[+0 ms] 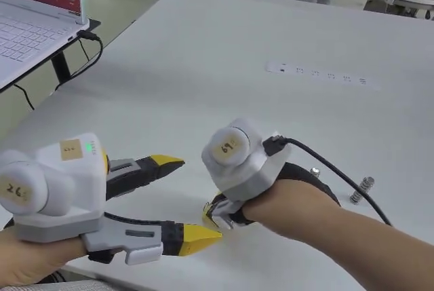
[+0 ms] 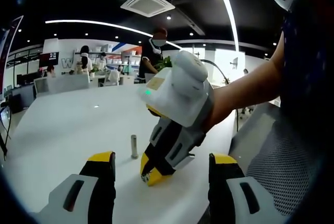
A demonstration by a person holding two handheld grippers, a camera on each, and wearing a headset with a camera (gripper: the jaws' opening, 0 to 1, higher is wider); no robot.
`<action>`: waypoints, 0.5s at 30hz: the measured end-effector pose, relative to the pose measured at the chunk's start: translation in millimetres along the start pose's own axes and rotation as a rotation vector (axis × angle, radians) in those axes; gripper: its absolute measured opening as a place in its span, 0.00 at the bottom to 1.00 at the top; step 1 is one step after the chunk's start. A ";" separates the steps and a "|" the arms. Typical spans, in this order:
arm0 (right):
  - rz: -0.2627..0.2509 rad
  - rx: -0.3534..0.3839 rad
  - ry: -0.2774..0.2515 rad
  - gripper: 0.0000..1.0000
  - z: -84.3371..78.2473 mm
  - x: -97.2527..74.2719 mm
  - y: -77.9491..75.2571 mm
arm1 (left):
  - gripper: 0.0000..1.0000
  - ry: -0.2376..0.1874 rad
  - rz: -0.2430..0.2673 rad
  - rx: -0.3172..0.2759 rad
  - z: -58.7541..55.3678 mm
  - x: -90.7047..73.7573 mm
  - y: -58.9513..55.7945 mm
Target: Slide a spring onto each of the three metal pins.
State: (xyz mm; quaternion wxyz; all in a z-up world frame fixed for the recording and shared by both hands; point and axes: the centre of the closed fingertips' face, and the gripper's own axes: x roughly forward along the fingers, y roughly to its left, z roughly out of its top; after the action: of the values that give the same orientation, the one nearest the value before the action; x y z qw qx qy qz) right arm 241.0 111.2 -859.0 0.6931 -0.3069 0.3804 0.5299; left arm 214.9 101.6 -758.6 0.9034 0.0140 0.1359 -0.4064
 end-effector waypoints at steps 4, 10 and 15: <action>-0.002 -0.006 0.020 0.08 -0.4 -0.1 -0.1 | 0.69 -0.004 0.003 -0.001 0.8 -0.3 0.8; -0.004 0.002 0.014 0.08 -0.5 -1.8 -2.3 | 0.69 -0.002 0.002 0.000 0.8 -0.1 0.7; -0.009 0.017 -0.029 0.08 4.2 -11.1 -4.6 | 0.69 -0.001 0.002 -0.002 0.7 0.2 1.0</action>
State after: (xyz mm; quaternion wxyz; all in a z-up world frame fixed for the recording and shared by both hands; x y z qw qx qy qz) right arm 244.7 108.0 -847.3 0.7035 -0.2949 0.3733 0.5280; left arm 215.9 102.0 -758.0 0.9038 0.0130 0.1360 -0.4056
